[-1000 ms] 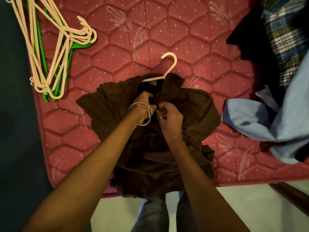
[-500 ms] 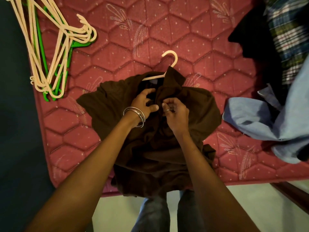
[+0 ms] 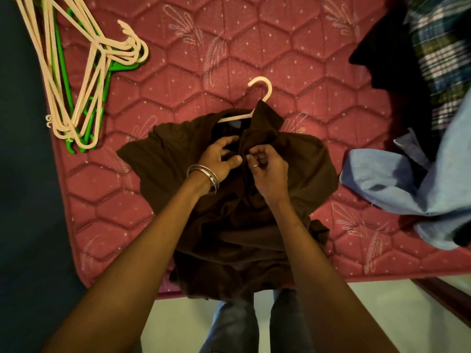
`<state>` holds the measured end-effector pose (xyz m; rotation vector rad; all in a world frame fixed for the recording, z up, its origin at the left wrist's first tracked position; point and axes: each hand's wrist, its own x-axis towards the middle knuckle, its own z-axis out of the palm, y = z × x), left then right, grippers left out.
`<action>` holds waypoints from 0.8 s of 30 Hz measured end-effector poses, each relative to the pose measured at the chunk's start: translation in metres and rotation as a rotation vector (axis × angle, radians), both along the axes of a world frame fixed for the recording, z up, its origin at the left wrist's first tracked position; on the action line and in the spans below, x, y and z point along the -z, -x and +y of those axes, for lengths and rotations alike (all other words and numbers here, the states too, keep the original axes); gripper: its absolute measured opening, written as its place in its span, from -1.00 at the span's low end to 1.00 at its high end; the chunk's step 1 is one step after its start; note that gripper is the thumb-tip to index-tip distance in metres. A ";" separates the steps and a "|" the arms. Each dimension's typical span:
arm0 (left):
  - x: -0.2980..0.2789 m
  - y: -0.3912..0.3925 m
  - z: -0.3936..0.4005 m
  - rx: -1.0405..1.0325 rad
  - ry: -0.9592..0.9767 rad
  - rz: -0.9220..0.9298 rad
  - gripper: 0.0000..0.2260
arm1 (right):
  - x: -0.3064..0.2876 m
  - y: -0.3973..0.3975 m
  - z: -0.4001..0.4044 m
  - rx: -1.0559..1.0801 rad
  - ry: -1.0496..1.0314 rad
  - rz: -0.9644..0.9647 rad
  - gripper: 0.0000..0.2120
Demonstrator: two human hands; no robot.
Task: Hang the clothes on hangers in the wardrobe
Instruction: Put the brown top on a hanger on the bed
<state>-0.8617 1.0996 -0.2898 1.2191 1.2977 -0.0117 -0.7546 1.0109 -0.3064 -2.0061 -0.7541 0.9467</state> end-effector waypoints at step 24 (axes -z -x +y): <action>-0.008 -0.023 0.011 -0.041 0.061 0.262 -0.49 | 0.003 0.027 -0.016 -0.121 -0.051 -0.588 -0.81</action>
